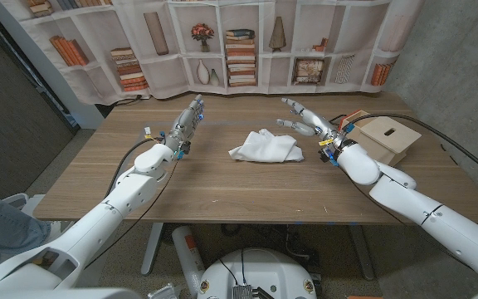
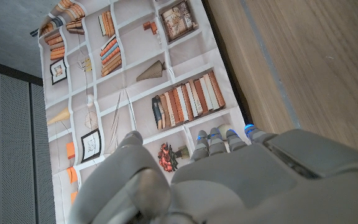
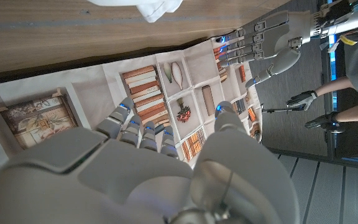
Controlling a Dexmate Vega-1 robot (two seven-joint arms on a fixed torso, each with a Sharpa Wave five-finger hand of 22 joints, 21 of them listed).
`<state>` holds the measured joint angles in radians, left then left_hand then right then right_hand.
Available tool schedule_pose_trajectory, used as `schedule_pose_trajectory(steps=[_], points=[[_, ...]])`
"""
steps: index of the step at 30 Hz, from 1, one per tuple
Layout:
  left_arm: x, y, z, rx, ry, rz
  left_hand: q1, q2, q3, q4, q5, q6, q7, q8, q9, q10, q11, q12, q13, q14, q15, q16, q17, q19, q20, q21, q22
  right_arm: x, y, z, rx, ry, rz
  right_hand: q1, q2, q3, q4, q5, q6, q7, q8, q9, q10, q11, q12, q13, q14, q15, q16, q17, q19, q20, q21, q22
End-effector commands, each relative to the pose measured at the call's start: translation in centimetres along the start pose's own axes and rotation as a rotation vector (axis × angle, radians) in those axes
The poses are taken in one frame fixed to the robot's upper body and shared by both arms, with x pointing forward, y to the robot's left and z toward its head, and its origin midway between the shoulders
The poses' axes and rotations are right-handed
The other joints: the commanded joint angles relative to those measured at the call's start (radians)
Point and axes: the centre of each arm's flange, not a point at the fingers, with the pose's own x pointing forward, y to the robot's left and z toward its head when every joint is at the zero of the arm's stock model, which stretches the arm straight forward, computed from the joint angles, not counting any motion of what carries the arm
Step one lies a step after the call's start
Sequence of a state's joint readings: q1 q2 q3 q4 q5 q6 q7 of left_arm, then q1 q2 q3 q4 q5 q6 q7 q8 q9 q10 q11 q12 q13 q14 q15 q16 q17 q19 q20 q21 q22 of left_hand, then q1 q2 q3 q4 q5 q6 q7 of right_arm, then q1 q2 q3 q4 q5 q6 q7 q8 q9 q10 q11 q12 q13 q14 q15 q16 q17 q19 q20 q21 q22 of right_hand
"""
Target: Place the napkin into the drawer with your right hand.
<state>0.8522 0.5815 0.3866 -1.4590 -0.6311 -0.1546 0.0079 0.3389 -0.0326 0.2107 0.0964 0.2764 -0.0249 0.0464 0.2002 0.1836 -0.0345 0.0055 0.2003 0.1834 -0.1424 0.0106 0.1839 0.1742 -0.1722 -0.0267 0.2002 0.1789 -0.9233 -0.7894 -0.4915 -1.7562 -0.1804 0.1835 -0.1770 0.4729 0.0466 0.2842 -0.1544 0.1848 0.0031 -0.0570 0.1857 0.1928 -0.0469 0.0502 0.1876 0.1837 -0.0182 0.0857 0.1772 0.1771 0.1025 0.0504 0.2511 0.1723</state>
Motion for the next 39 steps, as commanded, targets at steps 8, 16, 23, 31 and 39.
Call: schedule_pose_trajectory(steps=[8, 16, 23, 31, 39], points=[[-0.1, -0.7, -0.1, -0.002, -0.002, -0.003, 0.003, 0.005, -0.005, 0.001, -0.007, 0.008, 0.001, 0.003, 0.005, -0.002, -0.001, 0.008, 0.004, 0.003, 0.0, 0.004, 0.006, -0.046, 0.01, 0.002, 0.006, 0.2, 0.0, 0.4, -0.099, 0.007, 0.039, 0.016, -0.011, -0.005, -0.006, 0.005, -0.011, 0.002, 0.008, 0.003, -0.003, 0.024, 0.004, 0.004, -0.008, 0.005, 0.002, 0.003, 0.002, 0.008, -0.01, 0.003], [-0.2, -0.7, -0.2, -0.004, -0.004, -0.001, 0.004, 0.006, -0.006, 0.001, -0.007, 0.009, 0.001, 0.003, 0.005, -0.002, -0.001, 0.007, 0.004, 0.004, -0.001, 0.004, 0.006, -0.046, 0.01, 0.002, 0.006, 0.2, -0.1, 0.6, -0.13, 0.014, 0.058, 0.021, -0.019, -0.008, -0.005, 0.008, -0.006, 0.004, 0.011, 0.003, 0.025, 0.025, 0.018, 0.004, -0.004, 0.01, 0.005, 0.003, 0.005, 0.01, -0.015, 0.003], [-0.1, -0.5, 0.1, 0.0, -0.011, 0.002, 0.004, 0.007, -0.007, 0.001, -0.008, 0.011, 0.0, 0.003, 0.005, -0.001, -0.003, 0.007, 0.004, 0.005, 0.0, 0.004, 0.006, -0.046, 0.011, 0.002, 0.006, 0.4, 0.1, 0.9, -0.157, 0.018, 0.078, 0.021, -0.027, -0.013, -0.003, 0.01, -0.012, 0.003, 0.01, 0.003, 0.021, 0.019, 0.017, 0.004, -0.009, 0.017, 0.004, 0.003, 0.007, 0.035, -0.02, 0.003], [0.0, -0.5, 0.1, 0.002, -0.012, -0.003, 0.004, 0.008, -0.008, 0.001, -0.009, 0.013, 0.001, 0.003, 0.005, 0.0, -0.002, 0.007, 0.004, 0.007, -0.002, 0.005, 0.006, -0.046, 0.012, 0.003, 0.006, 0.6, 0.3, 1.3, -0.2, 0.028, 0.107, 0.022, -0.032, -0.015, -0.001, 0.012, -0.018, 0.002, 0.008, 0.003, 0.013, 0.025, 0.015, 0.004, -0.014, 0.021, 0.003, 0.003, 0.007, 0.04, -0.024, 0.003], [-0.1, -0.4, 0.0, 0.003, -0.01, -0.001, 0.004, 0.008, -0.009, 0.001, -0.009, 0.014, 0.001, 0.003, 0.005, -0.001, -0.001, 0.007, 0.004, 0.006, -0.002, 0.004, 0.006, -0.047, 0.012, 0.003, 0.006, 0.7, 0.3, 1.6, -0.229, 0.035, 0.122, 0.022, -0.036, -0.017, 0.0, 0.013, -0.026, 0.002, 0.006, 0.003, 0.006, 0.026, 0.013, 0.004, -0.014, 0.021, 0.004, 0.003, 0.007, 0.046, -0.027, 0.003]])
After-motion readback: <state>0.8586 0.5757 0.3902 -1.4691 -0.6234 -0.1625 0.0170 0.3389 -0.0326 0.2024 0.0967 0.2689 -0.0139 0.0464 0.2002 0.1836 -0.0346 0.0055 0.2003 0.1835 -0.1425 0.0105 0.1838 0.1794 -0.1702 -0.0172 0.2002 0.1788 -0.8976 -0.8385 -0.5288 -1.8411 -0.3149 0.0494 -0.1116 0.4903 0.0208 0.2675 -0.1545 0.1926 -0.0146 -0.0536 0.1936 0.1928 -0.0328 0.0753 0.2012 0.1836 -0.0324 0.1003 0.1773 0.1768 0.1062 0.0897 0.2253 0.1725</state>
